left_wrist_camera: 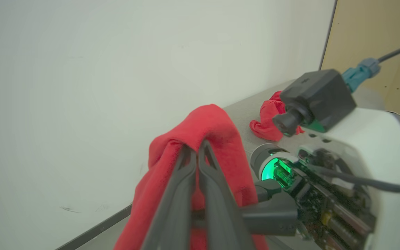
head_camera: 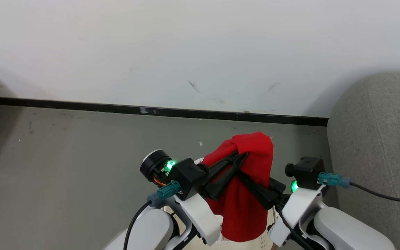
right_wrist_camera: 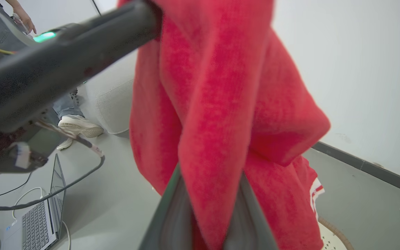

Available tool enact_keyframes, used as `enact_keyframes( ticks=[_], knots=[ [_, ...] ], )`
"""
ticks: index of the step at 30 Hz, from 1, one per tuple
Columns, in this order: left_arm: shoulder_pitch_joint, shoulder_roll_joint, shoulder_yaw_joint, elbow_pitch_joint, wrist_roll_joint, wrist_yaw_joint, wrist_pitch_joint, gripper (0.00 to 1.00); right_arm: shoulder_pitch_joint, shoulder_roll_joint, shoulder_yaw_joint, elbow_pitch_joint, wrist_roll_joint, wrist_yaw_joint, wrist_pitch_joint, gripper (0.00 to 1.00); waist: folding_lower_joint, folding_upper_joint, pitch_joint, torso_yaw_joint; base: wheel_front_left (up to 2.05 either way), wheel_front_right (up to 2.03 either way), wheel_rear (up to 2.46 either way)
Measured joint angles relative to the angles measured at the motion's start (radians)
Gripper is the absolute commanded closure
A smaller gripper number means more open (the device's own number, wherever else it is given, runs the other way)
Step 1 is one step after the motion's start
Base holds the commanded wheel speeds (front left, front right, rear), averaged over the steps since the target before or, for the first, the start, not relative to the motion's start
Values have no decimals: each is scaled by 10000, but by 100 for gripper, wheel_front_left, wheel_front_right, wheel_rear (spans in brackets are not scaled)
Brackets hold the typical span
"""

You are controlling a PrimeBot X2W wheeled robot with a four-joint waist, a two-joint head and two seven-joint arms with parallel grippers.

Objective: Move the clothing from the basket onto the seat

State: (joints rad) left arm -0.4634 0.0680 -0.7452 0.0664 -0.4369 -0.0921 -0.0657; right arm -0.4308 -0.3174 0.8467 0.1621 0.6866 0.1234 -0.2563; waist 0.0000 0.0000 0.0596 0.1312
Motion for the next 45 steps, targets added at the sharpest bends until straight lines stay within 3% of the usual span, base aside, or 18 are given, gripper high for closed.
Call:
enact_keyframes(
  ticks=[15,16,17,26,36,45],
  knots=[
    [1,31,142,-6,-27,15,33,100,-46,-222,-905,-10,35,0,8,100,0,0,-13,-172,0,0,0],
    [1,36,148,-6,-27,17,33,79,-41,-253,-1001,-17,35,0,8,100,0,0,-17,-194,0,0,0],
    [9,35,155,-4,-38,21,42,0,-29,-305,-1248,-63,35,0,6,100,0,0,-28,-263,0,0,0],
    [50,23,157,-8,-203,61,42,0,585,-470,-2079,-278,33,0,8,100,0,0,-47,-543,0,0,0],
    [213,12,2,40,-222,59,42,0,1198,-978,-4180,-640,-219,0,8,100,0,1,-26,-1221,0,0,0],
    [213,17,-10,209,-219,59,44,0,1673,-997,-5311,-1049,-476,0,8,100,0,0,150,-1845,0,0,0]
  ],
)
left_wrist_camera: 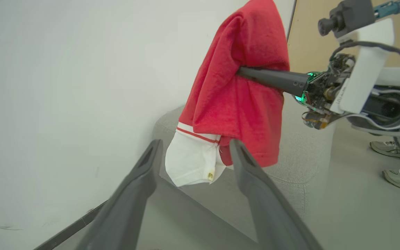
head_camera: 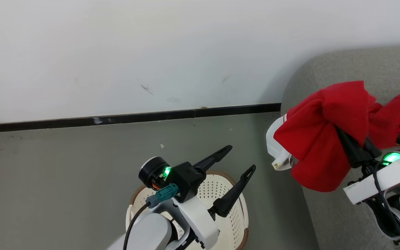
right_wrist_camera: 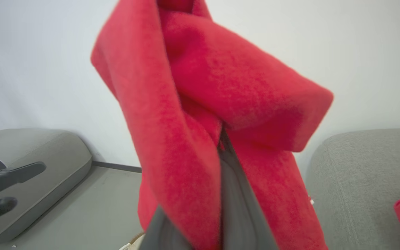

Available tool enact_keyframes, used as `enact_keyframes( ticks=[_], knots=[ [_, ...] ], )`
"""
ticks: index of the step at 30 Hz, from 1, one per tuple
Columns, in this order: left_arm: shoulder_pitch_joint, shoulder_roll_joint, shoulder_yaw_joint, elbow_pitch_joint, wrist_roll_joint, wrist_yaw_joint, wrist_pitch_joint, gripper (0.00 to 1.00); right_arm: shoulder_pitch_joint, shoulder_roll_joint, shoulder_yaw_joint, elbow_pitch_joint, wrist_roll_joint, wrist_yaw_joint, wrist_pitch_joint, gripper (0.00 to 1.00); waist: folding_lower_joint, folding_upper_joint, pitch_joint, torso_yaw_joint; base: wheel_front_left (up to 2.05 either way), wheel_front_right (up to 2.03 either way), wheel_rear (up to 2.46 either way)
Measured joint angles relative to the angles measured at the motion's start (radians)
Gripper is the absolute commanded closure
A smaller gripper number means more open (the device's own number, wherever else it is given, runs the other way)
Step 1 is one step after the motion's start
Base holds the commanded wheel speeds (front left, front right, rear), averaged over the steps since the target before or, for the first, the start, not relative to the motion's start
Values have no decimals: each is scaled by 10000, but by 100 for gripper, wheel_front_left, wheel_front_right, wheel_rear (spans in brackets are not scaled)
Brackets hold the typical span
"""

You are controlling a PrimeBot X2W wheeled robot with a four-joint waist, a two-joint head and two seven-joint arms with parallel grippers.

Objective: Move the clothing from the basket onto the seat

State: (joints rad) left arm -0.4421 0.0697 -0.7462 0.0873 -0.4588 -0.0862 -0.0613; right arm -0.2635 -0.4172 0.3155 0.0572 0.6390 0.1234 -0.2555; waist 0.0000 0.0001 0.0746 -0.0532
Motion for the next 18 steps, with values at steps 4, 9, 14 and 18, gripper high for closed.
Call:
enact_keyframes(
  ticks=[4,9,14,18],
  knots=[
    [-4,63,-15,105,54,0,-2,0,126,6,-313,-219,-94,0,0,100,0,0,87,-261,0,0,0],
    [-21,107,-35,221,125,-4,-2,0,213,36,-617,-449,-161,0,0,100,0,-1,180,-600,0,0,0],
    [-29,94,-44,270,125,-17,-6,0,398,65,-773,-552,-245,0,0,100,0,0,243,-873,0,0,0],
    [-41,100,-59,322,128,-17,-13,0,493,84,-849,-665,-249,0,0,100,0,0,304,-1146,0,0,0]
  ],
)
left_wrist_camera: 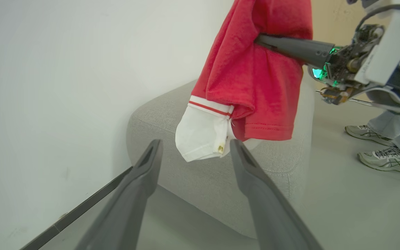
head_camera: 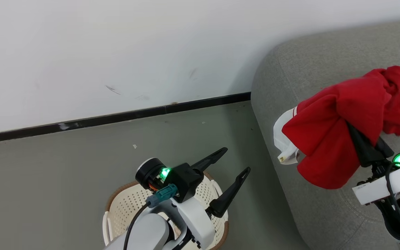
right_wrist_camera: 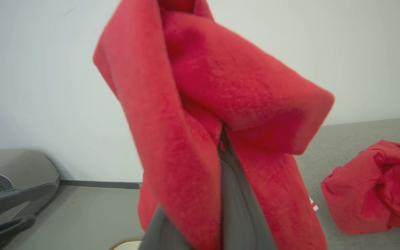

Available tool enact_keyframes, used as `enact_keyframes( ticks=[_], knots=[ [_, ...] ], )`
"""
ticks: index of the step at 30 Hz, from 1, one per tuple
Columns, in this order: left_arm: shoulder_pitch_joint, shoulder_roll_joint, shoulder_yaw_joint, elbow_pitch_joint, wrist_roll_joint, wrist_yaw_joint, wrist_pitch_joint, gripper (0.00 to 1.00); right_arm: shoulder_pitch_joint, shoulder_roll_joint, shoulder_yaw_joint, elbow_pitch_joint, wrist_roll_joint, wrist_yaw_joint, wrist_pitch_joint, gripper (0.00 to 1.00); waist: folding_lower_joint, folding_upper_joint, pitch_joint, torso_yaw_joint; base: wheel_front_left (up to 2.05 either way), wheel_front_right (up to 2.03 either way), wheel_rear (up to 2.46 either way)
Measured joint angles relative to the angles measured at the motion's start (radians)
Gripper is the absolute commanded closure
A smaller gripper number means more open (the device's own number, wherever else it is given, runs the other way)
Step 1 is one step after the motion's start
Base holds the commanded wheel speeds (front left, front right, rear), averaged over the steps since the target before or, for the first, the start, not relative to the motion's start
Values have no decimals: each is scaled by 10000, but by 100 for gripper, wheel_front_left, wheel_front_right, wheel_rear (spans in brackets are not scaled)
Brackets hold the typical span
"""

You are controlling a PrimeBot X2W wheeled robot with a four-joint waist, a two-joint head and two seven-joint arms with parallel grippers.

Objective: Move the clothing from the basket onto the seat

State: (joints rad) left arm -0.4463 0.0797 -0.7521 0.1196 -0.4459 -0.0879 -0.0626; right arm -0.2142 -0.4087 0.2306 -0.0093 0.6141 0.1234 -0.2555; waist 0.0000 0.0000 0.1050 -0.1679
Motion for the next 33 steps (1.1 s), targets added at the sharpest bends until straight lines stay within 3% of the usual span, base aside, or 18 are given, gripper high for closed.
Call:
enact_keyframes(
  ticks=[17,33],
  knots=[
    [-92,71,119,146,84,65,-107,0,45,90,-107,-219,-102,0,0,100,0,0,139,-981,0,0,0],
    [-92,128,167,127,109,165,-267,0,-14,0,-464,-247,-224,0,0,100,0,0,306,-1322,0,0,0]
  ],
)
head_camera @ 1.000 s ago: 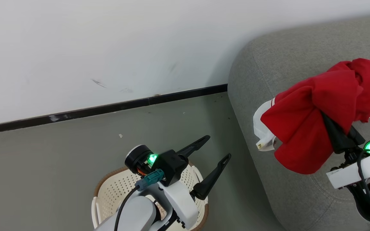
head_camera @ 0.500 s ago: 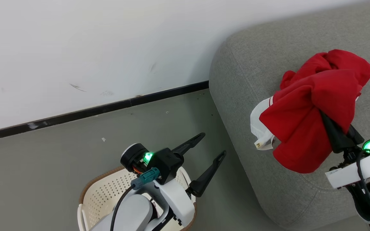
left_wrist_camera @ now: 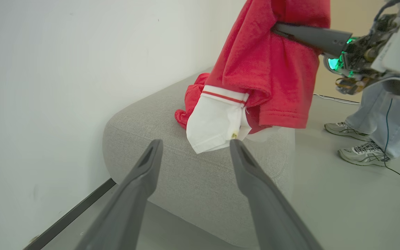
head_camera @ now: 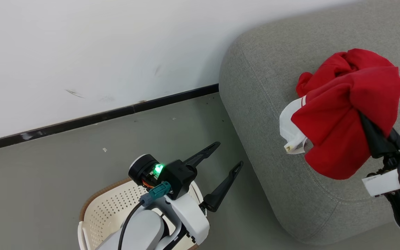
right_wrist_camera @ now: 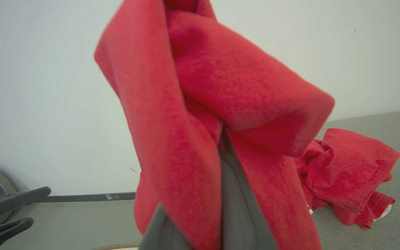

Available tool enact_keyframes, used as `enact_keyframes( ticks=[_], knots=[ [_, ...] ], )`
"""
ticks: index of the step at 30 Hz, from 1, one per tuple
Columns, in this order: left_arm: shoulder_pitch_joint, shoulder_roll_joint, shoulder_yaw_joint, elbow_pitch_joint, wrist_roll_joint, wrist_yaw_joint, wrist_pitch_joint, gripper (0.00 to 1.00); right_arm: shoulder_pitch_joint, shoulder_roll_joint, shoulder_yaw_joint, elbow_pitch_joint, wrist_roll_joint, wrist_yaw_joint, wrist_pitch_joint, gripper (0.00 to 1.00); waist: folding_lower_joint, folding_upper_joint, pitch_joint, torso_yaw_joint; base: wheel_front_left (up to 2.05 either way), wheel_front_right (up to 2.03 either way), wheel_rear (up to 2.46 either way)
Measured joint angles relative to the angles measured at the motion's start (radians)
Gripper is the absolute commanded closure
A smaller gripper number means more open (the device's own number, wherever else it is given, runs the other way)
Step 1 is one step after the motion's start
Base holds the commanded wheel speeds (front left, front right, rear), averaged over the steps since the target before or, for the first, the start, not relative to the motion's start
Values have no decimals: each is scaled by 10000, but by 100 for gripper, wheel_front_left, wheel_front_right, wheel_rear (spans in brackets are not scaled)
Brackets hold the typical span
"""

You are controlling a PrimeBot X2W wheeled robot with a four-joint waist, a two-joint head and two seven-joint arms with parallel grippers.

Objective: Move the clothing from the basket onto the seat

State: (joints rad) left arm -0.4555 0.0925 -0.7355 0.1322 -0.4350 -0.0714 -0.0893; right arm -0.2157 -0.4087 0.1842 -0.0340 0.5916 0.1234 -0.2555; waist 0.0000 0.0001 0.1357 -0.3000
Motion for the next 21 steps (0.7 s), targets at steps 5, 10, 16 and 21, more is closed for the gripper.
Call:
enact_keyframes(
  ticks=[5,10,16,21],
  knots=[
    [-1,6,-4,-23,59,13,0,0,-367,-63,-495,-134,-58,0,0,100,0,0,94,15,0,0,0],
    [-3,36,-38,-63,65,31,2,0,-714,-291,-757,-205,-125,0,0,100,0,0,194,60,0,0,0],
    [-81,40,-71,-79,134,31,13,0,-1320,-761,-1118,-192,-136,0,0,100,0,0,302,160,0,0,0],
    [-92,35,-107,-90,134,31,15,0,-1636,-1066,-1315,100,-127,0,0,100,0,0,372,269,0,0,0]
  ],
)
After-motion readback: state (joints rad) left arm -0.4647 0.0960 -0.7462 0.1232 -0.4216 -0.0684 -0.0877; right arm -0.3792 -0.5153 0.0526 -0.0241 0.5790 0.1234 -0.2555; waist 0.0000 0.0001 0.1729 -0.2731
